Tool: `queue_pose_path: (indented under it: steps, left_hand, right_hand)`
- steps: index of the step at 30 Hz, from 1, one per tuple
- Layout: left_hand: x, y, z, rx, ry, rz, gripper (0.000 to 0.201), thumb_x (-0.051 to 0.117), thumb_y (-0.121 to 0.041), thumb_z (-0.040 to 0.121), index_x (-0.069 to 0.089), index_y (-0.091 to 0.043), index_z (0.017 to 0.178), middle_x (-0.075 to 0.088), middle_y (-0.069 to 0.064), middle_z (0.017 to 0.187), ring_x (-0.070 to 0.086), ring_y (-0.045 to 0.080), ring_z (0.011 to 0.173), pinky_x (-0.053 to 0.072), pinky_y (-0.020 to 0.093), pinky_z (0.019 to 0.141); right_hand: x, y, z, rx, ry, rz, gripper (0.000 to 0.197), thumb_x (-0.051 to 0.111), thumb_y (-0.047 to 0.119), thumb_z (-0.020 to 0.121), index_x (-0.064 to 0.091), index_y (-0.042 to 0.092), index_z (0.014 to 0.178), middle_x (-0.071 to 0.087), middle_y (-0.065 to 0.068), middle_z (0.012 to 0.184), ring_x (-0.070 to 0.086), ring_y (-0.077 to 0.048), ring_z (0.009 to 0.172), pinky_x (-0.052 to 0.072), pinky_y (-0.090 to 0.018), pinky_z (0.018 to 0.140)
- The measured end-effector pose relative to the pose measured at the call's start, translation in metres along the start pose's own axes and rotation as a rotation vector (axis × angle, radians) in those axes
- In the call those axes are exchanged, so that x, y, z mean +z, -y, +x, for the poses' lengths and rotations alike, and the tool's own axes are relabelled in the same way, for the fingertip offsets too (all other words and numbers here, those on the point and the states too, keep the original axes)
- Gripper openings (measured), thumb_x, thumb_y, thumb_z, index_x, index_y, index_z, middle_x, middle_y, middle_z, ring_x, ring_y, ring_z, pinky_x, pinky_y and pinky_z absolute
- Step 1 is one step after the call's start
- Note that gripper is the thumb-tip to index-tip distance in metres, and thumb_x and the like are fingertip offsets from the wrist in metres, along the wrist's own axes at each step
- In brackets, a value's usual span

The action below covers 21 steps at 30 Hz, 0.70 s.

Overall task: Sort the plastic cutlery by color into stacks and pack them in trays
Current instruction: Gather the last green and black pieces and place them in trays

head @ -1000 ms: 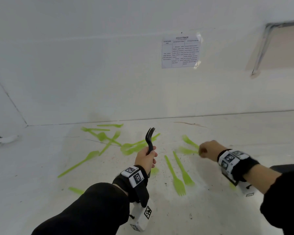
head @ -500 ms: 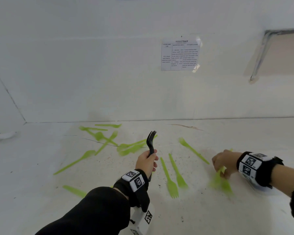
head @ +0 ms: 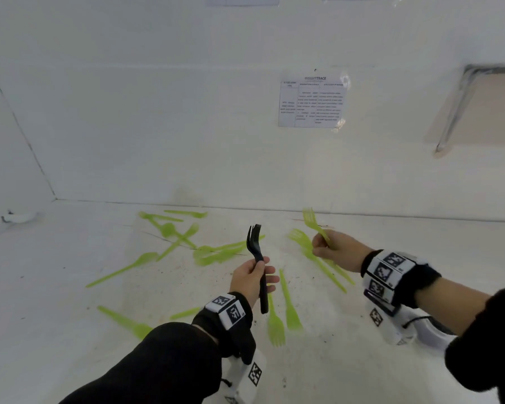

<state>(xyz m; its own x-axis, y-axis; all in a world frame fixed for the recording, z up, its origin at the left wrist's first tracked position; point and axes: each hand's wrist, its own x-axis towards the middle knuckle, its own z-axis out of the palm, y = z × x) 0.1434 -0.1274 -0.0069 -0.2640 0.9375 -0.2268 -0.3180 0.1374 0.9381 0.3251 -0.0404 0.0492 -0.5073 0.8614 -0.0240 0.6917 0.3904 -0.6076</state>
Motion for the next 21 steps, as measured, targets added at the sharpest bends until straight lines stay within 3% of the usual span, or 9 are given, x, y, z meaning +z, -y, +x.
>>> queue_pose_path:
  steps: [3,6,9,11,13,15,17,21]
  left_hand:
    - [0.008,-0.003,-0.006,-0.014,0.049,-0.033,0.02,0.037,-0.009,0.101,0.055,-0.008,0.094,0.061,0.005,0.078,0.065,0.01,0.054,0.052,0.024,0.058]
    - [0.011,-0.004,-0.008,-0.011,0.032,-0.015,0.019,0.041,-0.01,0.1,0.058,-0.011,0.093,0.062,0.005,0.081,0.065,0.018,0.066,0.055,0.026,0.063]
    - [0.005,-0.003,-0.007,0.002,0.026,-0.002,0.02,0.044,-0.009,0.098,0.062,-0.014,0.091,0.065,0.008,0.083,0.067,0.022,0.071,0.058,0.028,0.064]
    - [0.001,-0.003,-0.007,0.006,0.044,0.017,0.019,0.045,-0.007,0.098,0.063,-0.012,0.098,0.068,0.007,0.086,0.07,0.019,0.068,0.059,0.029,0.067]
    - [-0.002,-0.004,-0.006,0.013,0.039,0.033,0.019,0.045,-0.006,0.097,0.063,-0.01,0.103,0.069,0.007,0.086,0.069,0.016,0.065,0.059,0.029,0.066]
    - [-0.006,-0.005,-0.004,0.012,0.019,0.059,0.018,0.046,-0.006,0.096,0.064,-0.01,0.101,0.069,0.006,0.082,0.068,0.014,0.062,0.058,0.028,0.064]
    - [-0.011,-0.008,-0.001,0.016,0.005,0.1,0.02,0.046,-0.007,0.096,0.065,-0.008,0.102,0.068,0.007,0.08,0.068,0.014,0.062,0.058,0.026,0.062]
    - [-0.022,-0.011,0.003,0.042,0.044,0.175,0.023,0.046,-0.006,0.095,0.066,-0.009,0.106,0.068,0.007,0.085,0.068,0.015,0.072,0.057,0.03,0.071]
  right_hand:
    - [0.032,0.03,0.01,0.077,0.032,0.401,0.025,0.05,0.009,0.094,0.044,0.021,0.073,0.039,0.004,0.064,0.036,-0.01,0.054,0.033,-0.019,0.048]
    - [0.061,0.044,0.014,0.118,0.037,0.592,0.025,0.045,0.007,0.095,0.043,0.018,0.073,0.04,0.001,0.065,0.037,-0.01,0.053,0.032,-0.019,0.045]
    - [0.08,0.048,0.018,0.147,-0.089,0.559,0.022,0.047,0.012,0.095,0.044,0.023,0.076,0.046,0.005,0.072,0.047,-0.01,0.062,0.043,-0.021,0.047]
    - [0.088,0.049,0.022,0.163,-0.168,0.475,0.02,0.05,0.017,0.093,0.047,0.028,0.077,0.052,0.006,0.079,0.057,-0.018,0.078,0.054,-0.035,0.069]
    - [0.094,0.05,0.023,0.185,-0.208,0.435,0.012,0.051,0.02,0.091,0.05,0.026,0.081,0.054,0.006,0.082,0.059,-0.022,0.091,0.052,-0.042,0.086]
    - [0.097,0.055,0.024,0.192,-0.201,0.454,0.002,0.051,0.021,0.092,0.049,0.022,0.092,0.055,0.003,0.083,0.058,-0.022,0.089,0.053,-0.041,0.085]
    - [0.1,0.059,0.025,0.175,-0.183,0.497,0.006,0.052,0.022,0.092,0.05,0.021,0.097,0.055,0.002,0.084,0.057,-0.02,0.086,0.054,-0.039,0.082]
    - [0.104,0.061,0.028,0.151,-0.227,0.459,0.017,0.065,0.026,0.085,0.054,0.014,0.082,0.054,0.003,0.076,0.055,-0.018,0.078,0.048,-0.035,0.078]
